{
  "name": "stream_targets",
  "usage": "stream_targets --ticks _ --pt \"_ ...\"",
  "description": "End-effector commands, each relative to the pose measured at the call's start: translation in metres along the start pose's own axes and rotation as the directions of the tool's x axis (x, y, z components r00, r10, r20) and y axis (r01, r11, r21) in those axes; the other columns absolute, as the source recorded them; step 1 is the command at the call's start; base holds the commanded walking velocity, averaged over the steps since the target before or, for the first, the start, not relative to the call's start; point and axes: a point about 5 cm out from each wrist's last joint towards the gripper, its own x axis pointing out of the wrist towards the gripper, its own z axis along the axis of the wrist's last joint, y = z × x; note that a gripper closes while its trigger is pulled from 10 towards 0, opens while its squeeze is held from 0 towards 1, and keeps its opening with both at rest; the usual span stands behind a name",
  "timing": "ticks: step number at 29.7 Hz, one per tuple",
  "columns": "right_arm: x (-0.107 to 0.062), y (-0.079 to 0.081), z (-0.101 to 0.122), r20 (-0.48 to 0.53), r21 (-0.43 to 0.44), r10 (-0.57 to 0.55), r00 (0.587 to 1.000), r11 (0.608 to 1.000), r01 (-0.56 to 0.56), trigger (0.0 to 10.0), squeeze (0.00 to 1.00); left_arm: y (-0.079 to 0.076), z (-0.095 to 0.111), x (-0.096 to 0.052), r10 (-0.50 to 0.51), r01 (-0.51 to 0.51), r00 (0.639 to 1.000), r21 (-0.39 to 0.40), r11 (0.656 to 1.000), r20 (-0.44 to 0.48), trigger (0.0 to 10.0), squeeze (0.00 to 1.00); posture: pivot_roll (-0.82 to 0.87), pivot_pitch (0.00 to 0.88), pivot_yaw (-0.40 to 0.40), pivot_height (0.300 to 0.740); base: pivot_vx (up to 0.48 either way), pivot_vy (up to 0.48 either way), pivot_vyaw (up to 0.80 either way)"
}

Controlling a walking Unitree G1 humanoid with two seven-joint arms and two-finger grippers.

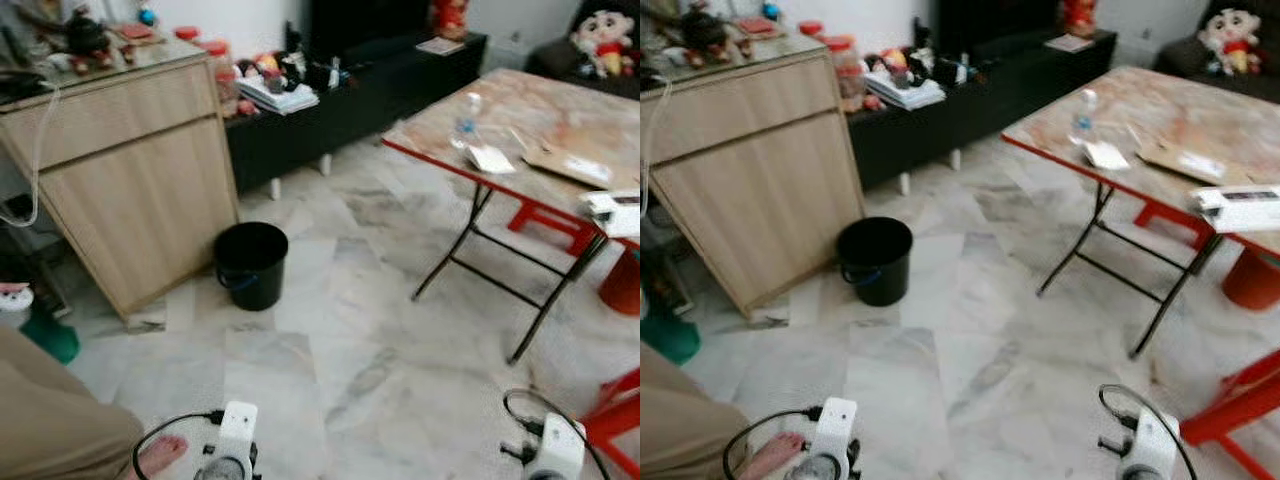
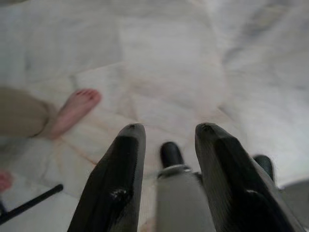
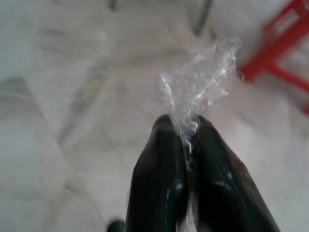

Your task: Picking trash to rubbish bin

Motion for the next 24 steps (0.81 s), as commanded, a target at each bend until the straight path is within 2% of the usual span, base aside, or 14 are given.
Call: stream_targets --ticks 1,7,24 --pt "-0.0008 -0.0022 -0.0026 -0.006 0.019 -0.012 1.0 1.0 0.012 10.0 0.0 0.002 -0.0045 -0.0007 0.01 -0.01 1.0 -0.005 1.0 -0.014 10.0 0.0 -0.12 0.031 -0.077 0.74 0.319 0.0 0.0" --pt "-0.0023 -0.0065 -0.0061 -0.01 0.03 -0.028 1.0 0.999 0.029 10.0 0.0 0.001 -0.0067 -0.0013 0.009 -0.009 1.0 -0.009 1.0 -0.018 10.0 0.0 -0.12 0.048 -0.08 0.74 0.318 0.0 0.0" --pt "-0.0028 -0.0065 -0.0085 -0.019 0.022 -0.044 0.999 0.999 0.044 10.0 0.0 0.002 -0.0066 -0.0013 0.008 -0.008 1.0 -0.004 1.0 -0.017 10.0 0.0 -0.11 0.054 -0.074 0.74 0.342 0.0 0.0"
